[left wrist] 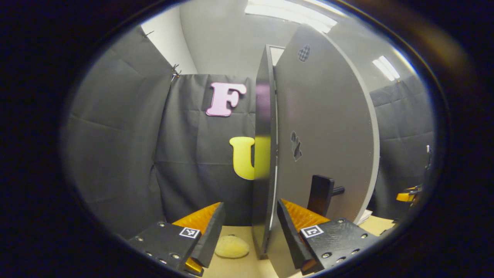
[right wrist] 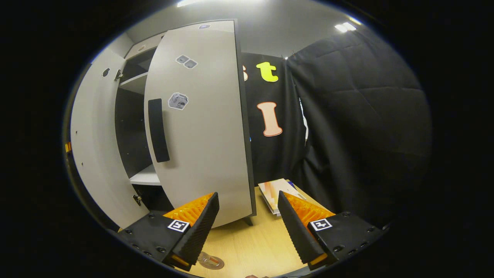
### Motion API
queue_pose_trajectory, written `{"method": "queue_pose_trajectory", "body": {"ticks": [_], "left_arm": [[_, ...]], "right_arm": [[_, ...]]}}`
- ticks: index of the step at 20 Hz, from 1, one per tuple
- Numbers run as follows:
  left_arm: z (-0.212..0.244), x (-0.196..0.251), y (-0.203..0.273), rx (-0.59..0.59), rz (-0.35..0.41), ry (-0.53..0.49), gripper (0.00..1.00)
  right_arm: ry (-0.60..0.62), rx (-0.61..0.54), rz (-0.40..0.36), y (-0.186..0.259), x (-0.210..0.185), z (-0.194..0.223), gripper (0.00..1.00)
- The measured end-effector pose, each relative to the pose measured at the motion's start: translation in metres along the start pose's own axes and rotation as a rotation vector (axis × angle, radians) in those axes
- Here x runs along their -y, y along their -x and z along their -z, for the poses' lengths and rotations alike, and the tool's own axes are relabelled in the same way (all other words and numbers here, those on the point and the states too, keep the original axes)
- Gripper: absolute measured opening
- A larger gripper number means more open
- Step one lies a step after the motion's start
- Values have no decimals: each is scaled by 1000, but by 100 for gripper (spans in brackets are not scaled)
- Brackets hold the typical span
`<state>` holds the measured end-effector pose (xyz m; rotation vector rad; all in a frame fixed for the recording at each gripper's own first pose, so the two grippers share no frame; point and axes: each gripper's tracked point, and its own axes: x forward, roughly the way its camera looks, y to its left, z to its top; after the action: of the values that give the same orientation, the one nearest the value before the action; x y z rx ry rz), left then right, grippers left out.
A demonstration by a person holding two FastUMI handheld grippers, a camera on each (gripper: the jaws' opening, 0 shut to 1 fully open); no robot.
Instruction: Grasp the bottle in the cabinet with the left hand and place it on the coaster, then close the right door with the right hand and the left door with the left hand.
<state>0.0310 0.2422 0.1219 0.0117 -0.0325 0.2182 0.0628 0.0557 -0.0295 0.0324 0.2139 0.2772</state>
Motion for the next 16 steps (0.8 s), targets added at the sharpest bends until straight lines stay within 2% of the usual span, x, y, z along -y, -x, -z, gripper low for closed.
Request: {"method": "queue_pose_trajectory", "body": {"ticks": [4, 9, 12, 14, 16], "left_arm": [[2, 13, 0, -6, -55, 31, 79], [5, 67, -10, -18, -33, 54, 79], [11, 89, -16, -26, -93, 51, 79], [37, 109, -23, -74, -149, 47, 79], [52, 140, -36, -100, -152, 33, 79]], "right_arm": [[31, -1, -23, -8, -6, -2, 98], [33, -24, -61, -24, -7, -4, 98], [46, -7, -59, -37, 7, -17, 98], [68, -5, -64, -45, 19, -25, 98], [88, 3, -78, -51, 29, -32, 98]]}}
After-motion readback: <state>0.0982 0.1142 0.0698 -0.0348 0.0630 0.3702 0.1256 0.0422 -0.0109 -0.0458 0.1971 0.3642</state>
